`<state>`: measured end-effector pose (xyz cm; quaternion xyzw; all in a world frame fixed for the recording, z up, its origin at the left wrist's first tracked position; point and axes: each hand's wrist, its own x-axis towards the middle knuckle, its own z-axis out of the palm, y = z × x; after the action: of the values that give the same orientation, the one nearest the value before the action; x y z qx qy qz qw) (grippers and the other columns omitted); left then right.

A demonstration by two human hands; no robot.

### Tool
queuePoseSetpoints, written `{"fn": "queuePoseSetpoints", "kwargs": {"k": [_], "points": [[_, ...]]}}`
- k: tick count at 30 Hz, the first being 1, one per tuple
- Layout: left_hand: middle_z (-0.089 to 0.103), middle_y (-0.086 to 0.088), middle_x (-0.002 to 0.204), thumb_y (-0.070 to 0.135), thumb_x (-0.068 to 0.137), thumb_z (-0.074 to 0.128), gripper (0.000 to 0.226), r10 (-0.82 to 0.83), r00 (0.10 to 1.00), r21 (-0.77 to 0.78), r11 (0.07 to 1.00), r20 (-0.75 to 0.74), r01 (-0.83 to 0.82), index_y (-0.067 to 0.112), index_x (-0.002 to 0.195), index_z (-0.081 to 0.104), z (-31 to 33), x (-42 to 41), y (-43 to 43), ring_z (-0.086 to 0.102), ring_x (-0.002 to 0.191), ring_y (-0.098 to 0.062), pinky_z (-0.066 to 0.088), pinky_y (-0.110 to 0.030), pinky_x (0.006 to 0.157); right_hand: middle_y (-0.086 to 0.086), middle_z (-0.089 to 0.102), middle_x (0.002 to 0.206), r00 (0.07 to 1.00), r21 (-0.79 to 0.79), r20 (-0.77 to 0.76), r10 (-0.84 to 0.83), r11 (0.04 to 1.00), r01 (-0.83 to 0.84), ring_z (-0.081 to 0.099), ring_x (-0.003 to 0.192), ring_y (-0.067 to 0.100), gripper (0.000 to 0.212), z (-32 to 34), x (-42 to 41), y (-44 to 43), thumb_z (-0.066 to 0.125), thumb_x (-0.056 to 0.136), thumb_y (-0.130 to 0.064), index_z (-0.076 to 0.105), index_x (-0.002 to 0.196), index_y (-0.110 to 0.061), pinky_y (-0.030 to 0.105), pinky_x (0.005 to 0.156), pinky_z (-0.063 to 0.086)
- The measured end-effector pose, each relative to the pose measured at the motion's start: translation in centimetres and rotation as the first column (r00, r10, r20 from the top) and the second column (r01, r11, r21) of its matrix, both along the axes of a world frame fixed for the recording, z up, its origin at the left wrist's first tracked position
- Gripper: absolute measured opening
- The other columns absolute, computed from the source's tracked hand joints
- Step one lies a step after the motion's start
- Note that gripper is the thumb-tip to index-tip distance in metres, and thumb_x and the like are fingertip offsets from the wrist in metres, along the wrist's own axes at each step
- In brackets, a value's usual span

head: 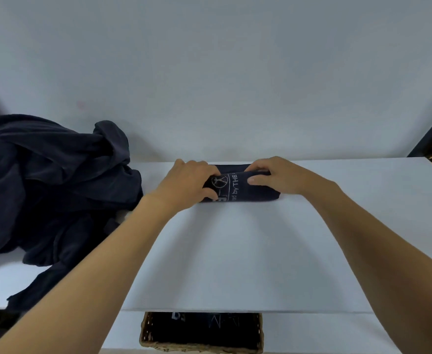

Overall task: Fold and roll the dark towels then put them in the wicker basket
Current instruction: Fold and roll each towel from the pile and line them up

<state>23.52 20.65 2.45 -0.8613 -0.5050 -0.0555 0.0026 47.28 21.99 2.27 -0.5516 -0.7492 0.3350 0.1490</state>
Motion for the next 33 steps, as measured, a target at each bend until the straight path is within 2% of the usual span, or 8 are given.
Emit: {"fn": "queuePoseSetpoints", "kwargs": {"k": [4, 7, 11, 17, 22, 28, 31, 33], "points": [[0.060, 0.003, 0.118, 0.040, 0.093, 0.058, 0.035, 0.055, 0.998, -0.219, 0.974, -0.012, -0.056, 0.025, 0.125, 0.059, 1.3, 0.4, 2.8, 0.051, 0.112, -0.023, 0.029, -0.037, 0.089, -0.010, 0.065, 0.106, 0.989, 0.303, 0.112, -0.095, 0.951, 0.057, 0.059, 0.103, 0.016, 0.018, -0.1, -0.3, 0.1, 0.063, 0.091, -0.034, 0.063, 0.110, -0.033, 0.037, 0.092, 0.043], [0.055, 0.001, 0.115, 0.040, 0.096, 0.054, 0.036, 0.068, 0.994, -0.350, 0.932, -0.089, -0.095, 0.026, 0.130, 0.057, 1.9, 0.5, 4.7, 0.049, 0.116, -0.025, 0.035, -0.038, 0.095, -0.009, 0.060, 0.120, 0.917, 0.577, 0.389, -0.090, 0.799, -0.166, 0.052, 0.109, 0.018, 0.037, -0.5, -0.7, -1.0, 0.062, 0.088, -0.047, 0.061, 0.120, -0.029, 0.037, 0.092, 0.031], [0.060, 0.001, 0.117, 0.039, 0.095, 0.056, 0.032, 0.116, 0.989, -0.351, 0.925, -0.097, -0.143, 0.027, 0.124, 0.062, 2.1, 0.9, 6.2, 0.052, 0.116, -0.026, 0.039, -0.040, 0.096, -0.010, 0.056, 0.127, 0.871, 0.509, 0.484, -0.083, 0.836, -0.203, 0.048, 0.117, 0.016, 0.054, -1.6, -0.5, -0.2, 0.063, 0.086, -0.052, 0.050, 0.133, -0.028, 0.037, 0.095, 0.027], [0.063, 0.001, 0.108, 0.054, 0.087, 0.059, 0.044, 0.021, 0.994, 0.194, 0.981, -0.103, 0.000, 0.022, 0.118, 0.059, -0.1, 1.2, 3.9, 0.055, 0.099, -0.023, 0.033, -0.034, 0.085, -0.008, 0.064, 0.113, 0.952, 0.253, 0.307, -0.004, 0.964, -0.077, 0.055, 0.108, 0.019, 0.030, -0.3, -0.4, 4.0, 0.057, 0.094, -0.041, 0.059, 0.122, -0.030, 0.042, 0.097, 0.031], [0.061, 0.001, 0.111, 0.040, 0.088, 0.062, 0.037, 0.047, 0.993, 0.069, 0.997, -0.112, -0.040, 0.020, 0.118, 0.057, -0.3, 1.0, 5.9, 0.050, 0.105, -0.022, 0.028, -0.034, 0.082, -0.002, 0.060, 0.121, 0.929, 0.314, 0.370, -0.005, 0.942, -0.120, 0.054, 0.111, 0.024, 0.037, 1.0, -1.4, 4.5, 0.058, 0.093, -0.039, 0.054, 0.127, -0.027, 0.041, 0.097, 0.037], [0.060, 0.002, 0.102, 0.039, 0.091, 0.061, 0.027, 0.104, 0.990, -0.242, 0.962, -0.097, -0.125, 0.024, 0.113, 0.060, 1.7, 1.4, 8.8, 0.049, 0.107, -0.024, 0.025, -0.037, 0.080, 0.003, 0.058, 0.110, 0.749, 0.498, 0.645, -0.153, 0.827, -0.260, 0.054, 0.094, 0.026, 0.049, -1.1, -4.0, 4.3, 0.065, 0.083, -0.035, 0.046, 0.124, -0.017, 0.034, 0.072, 0.034], [0.058, -0.004, 0.114, 0.029, 0.088, 0.063, 0.033, 0.177, 0.981, -0.065, 0.981, -0.076, -0.182, 0.023, 0.121, 0.058, 1.6, 2.5, 7.9, 0.044, 0.111, -0.027, 0.030, -0.038, 0.084, 0.005, 0.062, 0.103, 0.862, 0.374, 0.486, -0.141, 0.926, -0.059, 0.055, 0.085, 0.024, 0.042, 0.0, -3.6, 4.6, 0.066, 0.080, -0.031, 0.050, 0.115, -0.016, 0.034, 0.069, 0.043], [0.053, -0.008, 0.120, 0.019, 0.090, 0.061, 0.036, 0.206, 0.971, 0.085, 0.972, 0.124, -0.217, 0.017, 0.125, 0.056, 0.7, 3.9, 6.3, 0.047, 0.111, -0.028, 0.041, -0.038, 0.087, 0.002, 0.060, 0.103, 0.930, 0.182, 0.337, -0.143, 0.980, 0.085, 0.058, 0.089, 0.023, 0.046, 0.9, -2.3, 4.1, 0.072, 0.077, -0.036, 0.052, 0.113, -0.017, 0.036, 0.072, 0.050]]}}
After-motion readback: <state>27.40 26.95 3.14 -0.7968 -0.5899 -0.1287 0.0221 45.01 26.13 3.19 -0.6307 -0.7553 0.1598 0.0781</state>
